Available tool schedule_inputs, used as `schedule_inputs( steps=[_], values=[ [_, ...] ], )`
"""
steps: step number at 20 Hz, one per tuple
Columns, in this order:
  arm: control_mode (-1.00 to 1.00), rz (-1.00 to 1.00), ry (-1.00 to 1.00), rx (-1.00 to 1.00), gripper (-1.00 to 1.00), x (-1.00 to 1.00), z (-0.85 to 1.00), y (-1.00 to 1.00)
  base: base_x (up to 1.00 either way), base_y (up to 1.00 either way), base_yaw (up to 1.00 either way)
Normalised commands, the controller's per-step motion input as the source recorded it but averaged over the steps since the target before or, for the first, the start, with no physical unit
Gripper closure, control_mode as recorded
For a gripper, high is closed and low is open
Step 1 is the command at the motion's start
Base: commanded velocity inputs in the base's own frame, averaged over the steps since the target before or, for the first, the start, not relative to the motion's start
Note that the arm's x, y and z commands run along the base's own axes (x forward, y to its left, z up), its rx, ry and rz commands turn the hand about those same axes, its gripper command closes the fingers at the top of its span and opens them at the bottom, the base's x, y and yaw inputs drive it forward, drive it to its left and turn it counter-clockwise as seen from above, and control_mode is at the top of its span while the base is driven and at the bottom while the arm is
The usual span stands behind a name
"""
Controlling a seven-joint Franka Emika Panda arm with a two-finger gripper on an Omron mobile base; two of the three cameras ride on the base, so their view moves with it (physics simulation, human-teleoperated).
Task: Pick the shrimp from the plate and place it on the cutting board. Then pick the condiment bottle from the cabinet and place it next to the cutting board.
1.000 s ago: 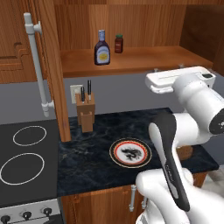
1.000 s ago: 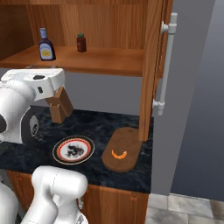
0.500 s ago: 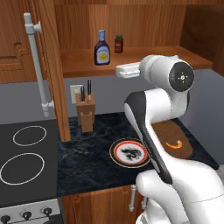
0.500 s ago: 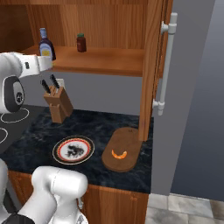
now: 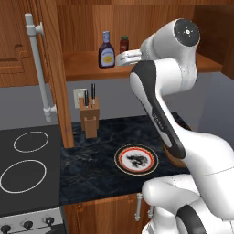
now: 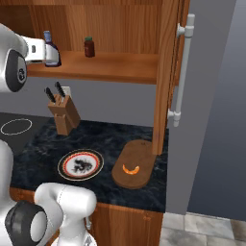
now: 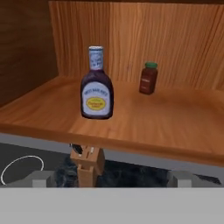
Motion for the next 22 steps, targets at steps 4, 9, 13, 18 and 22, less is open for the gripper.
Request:
schedule_inputs(
  steps=[4, 9, 13, 18, 22],
  values=[
    [-1.0, 0.05, -0.12, 0.01, -1.0, -0.22, -0.01, -0.02, 0.0, 0.0, 0.0],
    [-1.0, 0.04, -0.2, 0.0, -1.0, -0.2, -0.05, 0.0, 0.0, 0.0, 0.0],
    [-1.0, 0.03, -0.26, 0.06, -1.0, -0.18, -0.22, 0.0, 0.0, 0.0, 0.0],
    [-1.0, 0.03, -0.2, 0.07, -1.0, -0.02, -0.15, 0.0, 0.0, 0.0, 0.0],
    [-1.0, 0.03, -0.1, 0.06, -1.0, 0.0, -0.05, 0.0, 0.0, 0.0, 0.0]
  ],
)
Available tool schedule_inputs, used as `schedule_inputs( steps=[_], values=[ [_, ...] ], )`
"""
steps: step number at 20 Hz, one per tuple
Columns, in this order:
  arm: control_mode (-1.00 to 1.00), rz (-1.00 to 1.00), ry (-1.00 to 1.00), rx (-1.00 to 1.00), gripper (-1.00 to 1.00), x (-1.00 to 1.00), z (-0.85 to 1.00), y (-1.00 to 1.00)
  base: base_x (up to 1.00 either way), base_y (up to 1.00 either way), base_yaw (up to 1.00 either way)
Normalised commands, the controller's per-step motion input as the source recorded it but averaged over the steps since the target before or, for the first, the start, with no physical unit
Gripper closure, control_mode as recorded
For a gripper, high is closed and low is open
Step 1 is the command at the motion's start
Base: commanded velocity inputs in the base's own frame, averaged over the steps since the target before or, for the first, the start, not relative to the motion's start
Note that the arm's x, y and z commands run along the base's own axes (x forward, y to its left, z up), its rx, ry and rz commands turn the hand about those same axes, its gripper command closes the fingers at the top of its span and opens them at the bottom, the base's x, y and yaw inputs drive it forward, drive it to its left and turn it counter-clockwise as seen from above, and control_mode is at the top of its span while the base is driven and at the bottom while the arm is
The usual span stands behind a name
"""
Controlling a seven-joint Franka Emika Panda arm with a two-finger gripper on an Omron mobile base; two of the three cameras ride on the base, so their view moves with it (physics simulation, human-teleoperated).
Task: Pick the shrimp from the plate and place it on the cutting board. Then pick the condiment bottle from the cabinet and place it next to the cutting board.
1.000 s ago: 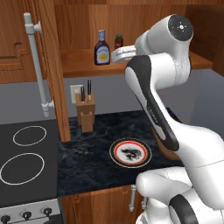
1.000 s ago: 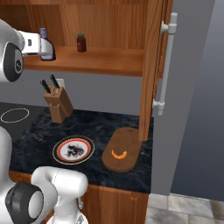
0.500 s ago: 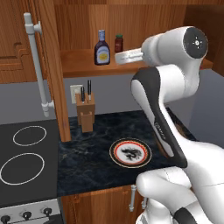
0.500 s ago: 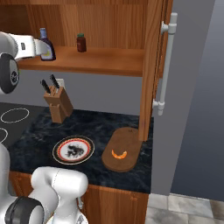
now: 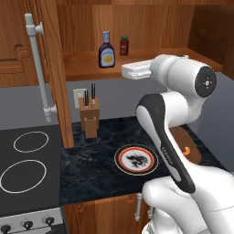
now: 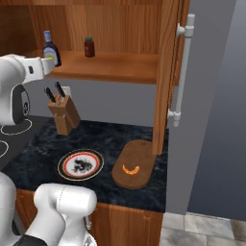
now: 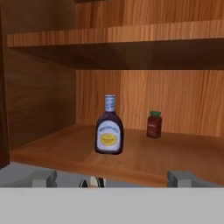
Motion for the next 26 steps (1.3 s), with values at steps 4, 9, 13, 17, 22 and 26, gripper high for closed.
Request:
schedule_inputs(
  steps=[4, 9, 13, 17, 22, 26],
  values=[
    [-1.0, 0.0, 0.0, 0.0, -1.0, 0.0, 0.0, 0.01, 0.0, 0.0, 0.0],
    [-1.0, -0.01, 0.01, 0.0, -1.0, 0.16, 0.01, 0.0, 0.0, 0.0, 0.0],
    [-1.0, -0.03, 0.09, 0.01, -1.0, 0.35, 0.08, 0.0, 0.0, 0.0, 0.0],
    [-1.0, -0.02, 0.13, 0.02, -1.0, 0.35, 0.11, 0.0, 0.0, 0.0, 0.0],
    [-1.0, -0.01, 0.13, 0.01, -1.0, 0.2, 0.12, 0.08, 0.0, 0.0, 0.0],
    [-1.0, 0.0, 0.02, 0.0, -1.0, 0.0, 0.09, 0.19, 0.0, 0.0, 0.0]
  ],
)
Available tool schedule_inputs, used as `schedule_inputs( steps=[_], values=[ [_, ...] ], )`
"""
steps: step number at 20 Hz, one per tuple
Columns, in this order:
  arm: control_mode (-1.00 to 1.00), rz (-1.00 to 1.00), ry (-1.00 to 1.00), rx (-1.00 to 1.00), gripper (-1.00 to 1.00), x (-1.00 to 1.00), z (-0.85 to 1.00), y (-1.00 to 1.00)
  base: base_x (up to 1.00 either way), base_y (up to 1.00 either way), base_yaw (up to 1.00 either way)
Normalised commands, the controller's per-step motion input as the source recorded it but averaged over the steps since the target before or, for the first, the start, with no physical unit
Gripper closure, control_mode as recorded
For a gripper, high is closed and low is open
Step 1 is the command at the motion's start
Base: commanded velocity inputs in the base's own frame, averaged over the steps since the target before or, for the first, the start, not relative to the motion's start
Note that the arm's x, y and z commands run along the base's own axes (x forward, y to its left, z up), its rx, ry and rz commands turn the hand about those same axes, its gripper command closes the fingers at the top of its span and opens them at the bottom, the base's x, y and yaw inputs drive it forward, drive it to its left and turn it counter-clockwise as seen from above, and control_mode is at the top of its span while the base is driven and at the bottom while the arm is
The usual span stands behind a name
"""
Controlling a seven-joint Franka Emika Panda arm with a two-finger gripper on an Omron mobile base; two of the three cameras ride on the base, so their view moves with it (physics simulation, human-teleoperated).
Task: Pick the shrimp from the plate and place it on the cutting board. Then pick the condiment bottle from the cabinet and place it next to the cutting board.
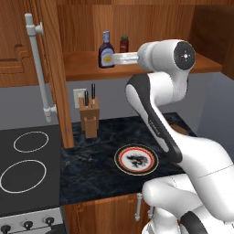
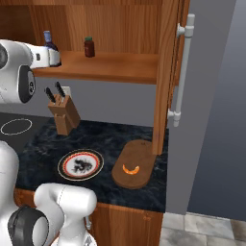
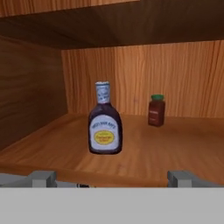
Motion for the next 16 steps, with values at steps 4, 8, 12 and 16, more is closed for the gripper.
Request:
schedule_inputs(
  steps=[4, 8, 12, 16],
  values=[
    [-1.0, 0.0, 0.0, 0.0, -1.0, 0.0, 0.0, 0.11, 0.0, 0.0, 0.0],
    [-1.0, 0.0, 0.0, 0.0, -1.0, 0.07, 0.0, 0.0, 0.0, 0.0, 0.0],
    [-1.0, -0.02, 0.08, 0.0, -1.0, 0.32, 0.03, 0.0, 0.0, 0.0, 0.0],
    [-1.0, -0.03, 0.13, 0.0, -1.0, 0.34, 0.06, 0.02, 0.0, 0.0, 0.0]
  ],
)
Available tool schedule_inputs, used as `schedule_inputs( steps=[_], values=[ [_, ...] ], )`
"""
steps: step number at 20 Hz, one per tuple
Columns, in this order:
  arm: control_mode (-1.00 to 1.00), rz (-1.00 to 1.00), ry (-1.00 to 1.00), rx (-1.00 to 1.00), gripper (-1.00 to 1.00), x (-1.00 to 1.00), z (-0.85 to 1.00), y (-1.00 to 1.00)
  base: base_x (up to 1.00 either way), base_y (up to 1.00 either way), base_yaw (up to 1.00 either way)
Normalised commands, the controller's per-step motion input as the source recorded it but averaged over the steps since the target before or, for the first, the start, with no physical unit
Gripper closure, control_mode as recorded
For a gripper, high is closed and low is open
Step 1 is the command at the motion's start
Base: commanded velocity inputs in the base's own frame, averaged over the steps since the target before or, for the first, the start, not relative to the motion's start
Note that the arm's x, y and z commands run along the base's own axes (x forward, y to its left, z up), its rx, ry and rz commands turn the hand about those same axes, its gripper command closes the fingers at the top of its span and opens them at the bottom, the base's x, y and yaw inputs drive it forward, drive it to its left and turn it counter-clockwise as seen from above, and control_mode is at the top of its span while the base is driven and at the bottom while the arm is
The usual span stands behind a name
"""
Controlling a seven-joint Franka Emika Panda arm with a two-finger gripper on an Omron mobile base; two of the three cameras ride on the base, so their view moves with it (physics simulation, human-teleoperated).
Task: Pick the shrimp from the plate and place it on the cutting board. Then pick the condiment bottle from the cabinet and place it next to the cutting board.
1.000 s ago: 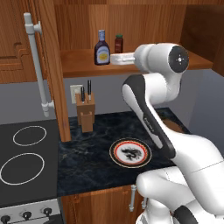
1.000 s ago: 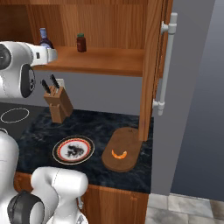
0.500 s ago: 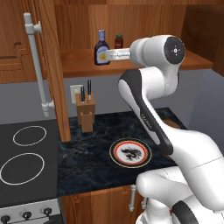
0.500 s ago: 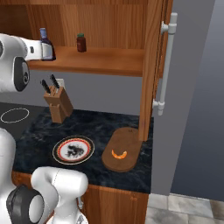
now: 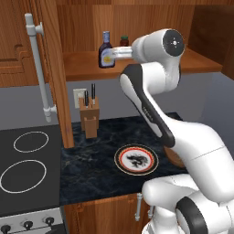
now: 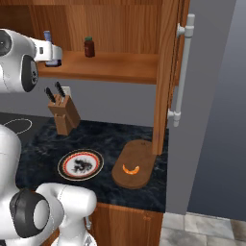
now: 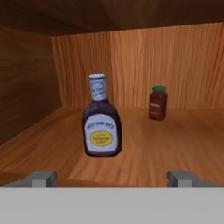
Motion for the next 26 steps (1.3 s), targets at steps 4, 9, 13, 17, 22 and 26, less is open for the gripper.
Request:
schedule_inputs(
  steps=[4, 9, 13, 17, 22, 26],
  values=[
    [-1.0, -0.03, 0.12, 0.0, -1.0, 0.23, 0.03, 0.1, 0.0, 0.0, 0.0],
    [-1.0, -0.04, 0.12, 0.01, -1.0, 0.13, 0.03, 0.17, 0.0, 0.0, 0.0],
    [-1.0, -0.01, 0.04, 0.01, -1.0, 0.0, 0.0, 0.13, 0.0, 0.0, 0.0],
    [-1.0, 0.0, 0.0, 0.0, -1.0, 0.0, 0.0, 0.0, 0.0, 0.0, 0.0],
    [-1.0, 0.0, -0.04, 0.0, -1.0, 0.0, 0.0, 0.0, 0.0, 0.0, 0.0],
    [-1.0, 0.0, -0.08, 0.0, -1.0, 0.0, 0.0, 0.0, 0.0, 0.0, 0.0]
  ],
)
